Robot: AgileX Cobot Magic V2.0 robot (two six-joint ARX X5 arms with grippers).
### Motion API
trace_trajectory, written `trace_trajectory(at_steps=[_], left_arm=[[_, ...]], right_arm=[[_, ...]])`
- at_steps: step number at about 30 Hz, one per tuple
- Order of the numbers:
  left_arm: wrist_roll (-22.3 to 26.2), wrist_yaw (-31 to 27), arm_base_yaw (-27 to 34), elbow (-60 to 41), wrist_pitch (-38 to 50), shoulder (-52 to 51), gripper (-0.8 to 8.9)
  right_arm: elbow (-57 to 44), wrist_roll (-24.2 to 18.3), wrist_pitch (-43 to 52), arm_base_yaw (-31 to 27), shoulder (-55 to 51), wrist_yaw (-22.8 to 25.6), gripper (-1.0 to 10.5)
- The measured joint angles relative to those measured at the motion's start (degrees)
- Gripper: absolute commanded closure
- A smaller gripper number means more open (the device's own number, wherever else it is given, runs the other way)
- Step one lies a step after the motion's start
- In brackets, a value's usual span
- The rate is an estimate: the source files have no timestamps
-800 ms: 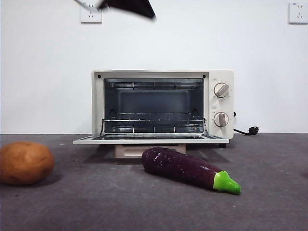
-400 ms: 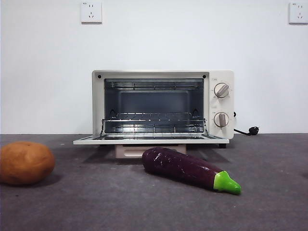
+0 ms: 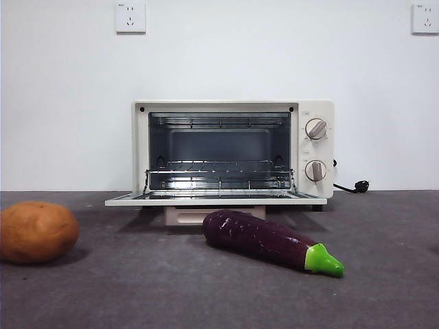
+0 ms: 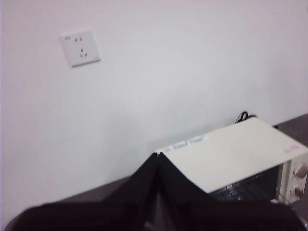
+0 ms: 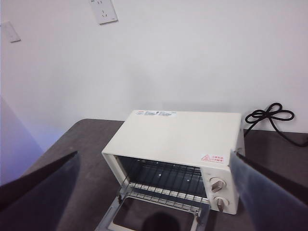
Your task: Take the eggplant from the table,put the eggplant in the oven
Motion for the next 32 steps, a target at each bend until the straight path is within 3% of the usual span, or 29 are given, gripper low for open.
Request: trace_trajectory(at_steps=[9,19,32], left_arm=[[0.02,-0.39,0.02,-0.02,-2.82,0.55,8.19],[0.02,-0.39,0.02,-0.02,-3.32,0.55,8.19],[0.07,-0.39,0.04,-0.02,-4.50,0.55,8.19]], right_arm=[[0.17,-0.66,-5.42,10.56,2.05,1.05,3.2],[0.20,-5.38,-18.05,22.86,11.30,10.49,3.2],[0.17,-8.04,-21.64,32.61,23.98,17.42,3.2]])
